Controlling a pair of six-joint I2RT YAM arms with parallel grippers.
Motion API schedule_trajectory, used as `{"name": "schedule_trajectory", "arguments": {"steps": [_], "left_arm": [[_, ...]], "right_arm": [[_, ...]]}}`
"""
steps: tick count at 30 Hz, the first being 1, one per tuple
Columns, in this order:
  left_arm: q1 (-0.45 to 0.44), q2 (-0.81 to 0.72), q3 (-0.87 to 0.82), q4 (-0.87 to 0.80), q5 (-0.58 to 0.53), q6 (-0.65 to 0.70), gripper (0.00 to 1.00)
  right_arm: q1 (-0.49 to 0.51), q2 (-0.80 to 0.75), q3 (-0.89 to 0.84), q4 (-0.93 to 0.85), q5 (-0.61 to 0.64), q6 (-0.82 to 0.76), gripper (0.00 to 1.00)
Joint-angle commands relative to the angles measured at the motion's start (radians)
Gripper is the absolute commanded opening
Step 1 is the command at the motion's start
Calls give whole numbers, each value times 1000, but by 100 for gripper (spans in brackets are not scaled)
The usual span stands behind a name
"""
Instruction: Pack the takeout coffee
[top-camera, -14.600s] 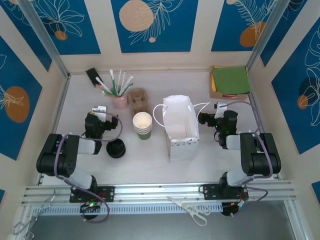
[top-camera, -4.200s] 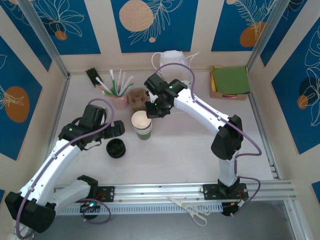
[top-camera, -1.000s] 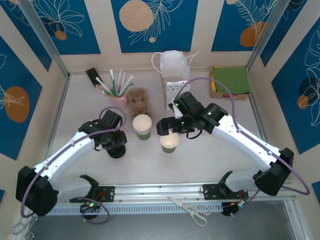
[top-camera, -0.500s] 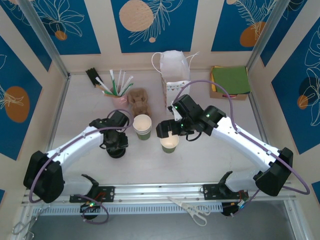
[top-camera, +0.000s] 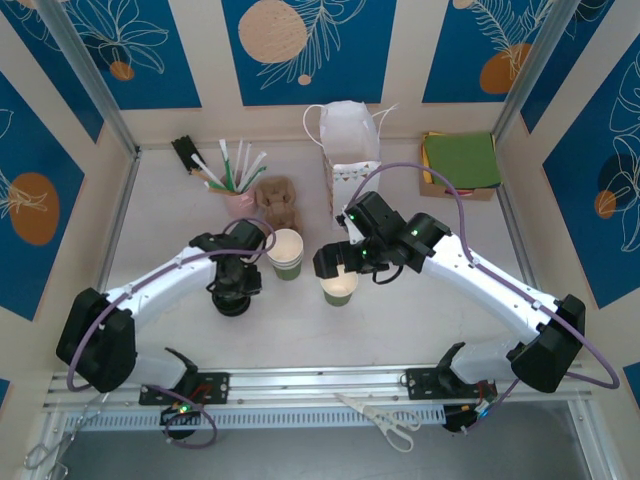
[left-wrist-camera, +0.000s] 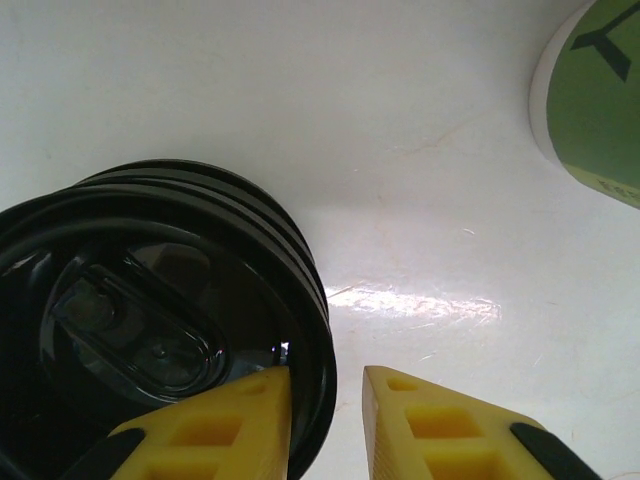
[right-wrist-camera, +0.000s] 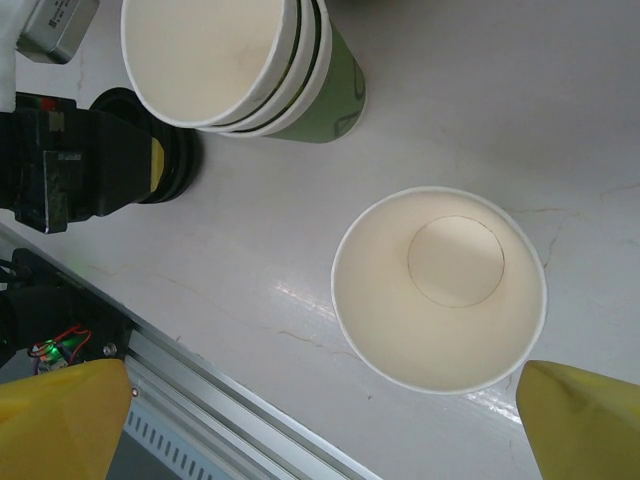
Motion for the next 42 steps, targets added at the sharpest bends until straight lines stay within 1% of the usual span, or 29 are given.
{"name": "schedule_trajectory", "arguments": {"steps": [1,4,8,13,27,34,38,42], "left_arm": [[-15,19,27,-12,-5,13,25],[-14,24,23,-12,-7,12,22],[-17,18,28,-19,-10,9,13],[-17,-6,45,-49,-15,5,10],[-17,-135,64,-93,-2,-27,7],[-17,-242,115,-81,55,-56,6],[-17,-296,174,-56,101,-64,6],[-17,-317,243,-24,150,-68,5]], "right_arm": [[1,-26,-15,-7,-8,-2,99],[-2,-28,-16,-6,-10,-5,99],[-5,-31,-17,-8,-10,-8,99],[-9,-36,-20,-6,-13,-10,99],[-11,-36,-18,10,-31,-10,99],[-24,-59,-16,40,-62,4,99],[-49,-90,-28,75,-91,24,99],[-67,-123,-29,107,-117,35,99]]}}
